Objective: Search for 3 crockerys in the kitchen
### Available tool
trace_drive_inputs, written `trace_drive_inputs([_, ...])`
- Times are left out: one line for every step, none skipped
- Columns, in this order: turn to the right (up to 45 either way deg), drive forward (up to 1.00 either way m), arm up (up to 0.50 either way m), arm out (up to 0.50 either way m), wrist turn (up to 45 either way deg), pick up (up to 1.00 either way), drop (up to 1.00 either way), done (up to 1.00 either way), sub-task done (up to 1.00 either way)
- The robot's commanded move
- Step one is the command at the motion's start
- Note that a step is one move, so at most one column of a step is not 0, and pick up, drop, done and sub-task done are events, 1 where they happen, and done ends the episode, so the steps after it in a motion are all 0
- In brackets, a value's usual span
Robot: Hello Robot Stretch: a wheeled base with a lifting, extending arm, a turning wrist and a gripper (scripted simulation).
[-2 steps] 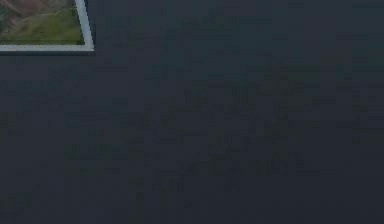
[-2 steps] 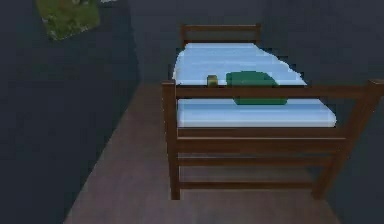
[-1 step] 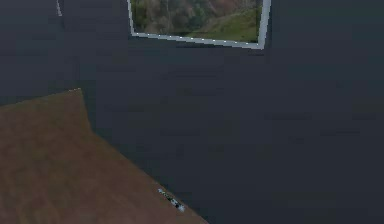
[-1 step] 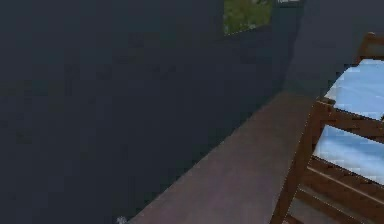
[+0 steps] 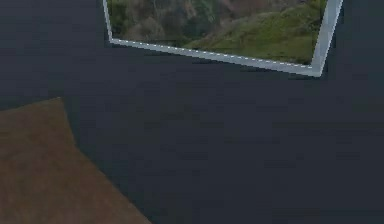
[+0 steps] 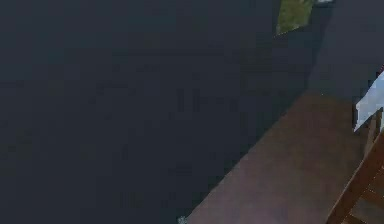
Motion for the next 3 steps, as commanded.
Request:
trace_drive_inputs([-45.0,0.0,0.0,0.0,0.0,0.0,0.0,0.0,0.0])
trace_drive_inputs([0.0,1.0,0.0,0.0,0.0,0.0,0.0,0.0,0.0])
trace_drive_inputs([-3.0,0.0,0.0,0.0,0.0,0.0,0.0,0.0,0.0])
